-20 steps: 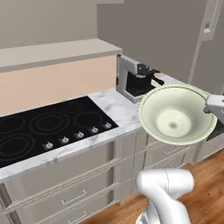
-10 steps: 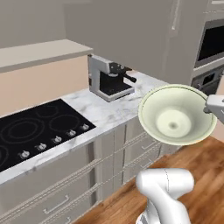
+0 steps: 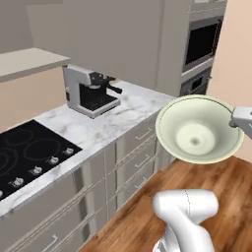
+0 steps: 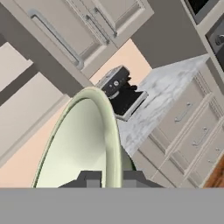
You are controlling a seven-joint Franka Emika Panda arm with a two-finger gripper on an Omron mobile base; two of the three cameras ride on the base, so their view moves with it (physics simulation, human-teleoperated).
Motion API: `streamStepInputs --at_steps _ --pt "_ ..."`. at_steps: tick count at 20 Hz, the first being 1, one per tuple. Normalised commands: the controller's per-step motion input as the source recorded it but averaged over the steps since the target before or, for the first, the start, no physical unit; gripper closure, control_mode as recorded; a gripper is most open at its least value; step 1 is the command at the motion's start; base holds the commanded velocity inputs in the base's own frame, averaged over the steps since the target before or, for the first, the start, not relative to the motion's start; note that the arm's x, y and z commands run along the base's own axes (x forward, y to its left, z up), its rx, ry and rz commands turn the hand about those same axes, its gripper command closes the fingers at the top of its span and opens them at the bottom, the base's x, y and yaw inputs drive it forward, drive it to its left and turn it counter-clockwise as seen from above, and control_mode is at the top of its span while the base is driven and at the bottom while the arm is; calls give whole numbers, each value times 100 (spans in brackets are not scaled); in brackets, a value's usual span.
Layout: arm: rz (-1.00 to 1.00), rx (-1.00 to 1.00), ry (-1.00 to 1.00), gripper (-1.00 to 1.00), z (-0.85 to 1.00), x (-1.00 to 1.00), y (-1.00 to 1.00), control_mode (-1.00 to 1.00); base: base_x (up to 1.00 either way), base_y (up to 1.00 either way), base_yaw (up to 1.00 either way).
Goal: Move the bowls from the cabinet to the plates on the dining table.
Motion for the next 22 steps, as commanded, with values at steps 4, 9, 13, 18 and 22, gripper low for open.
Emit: streamStepInputs --at_steps 4,9,13,18,22 --pt "0 0 0 100 0 0 0 100 -7 -22 -38" --pt "0 0 0 100 0 0 0 100 -3 -21 -40" --pt "0 0 0 100 0 0 0 100 0 -20 -41" --pt "0 0 0 100 0 0 0 100 0 -19 -42" --pt "0 0 0 100 0 0 0 100 0 -19 -42"
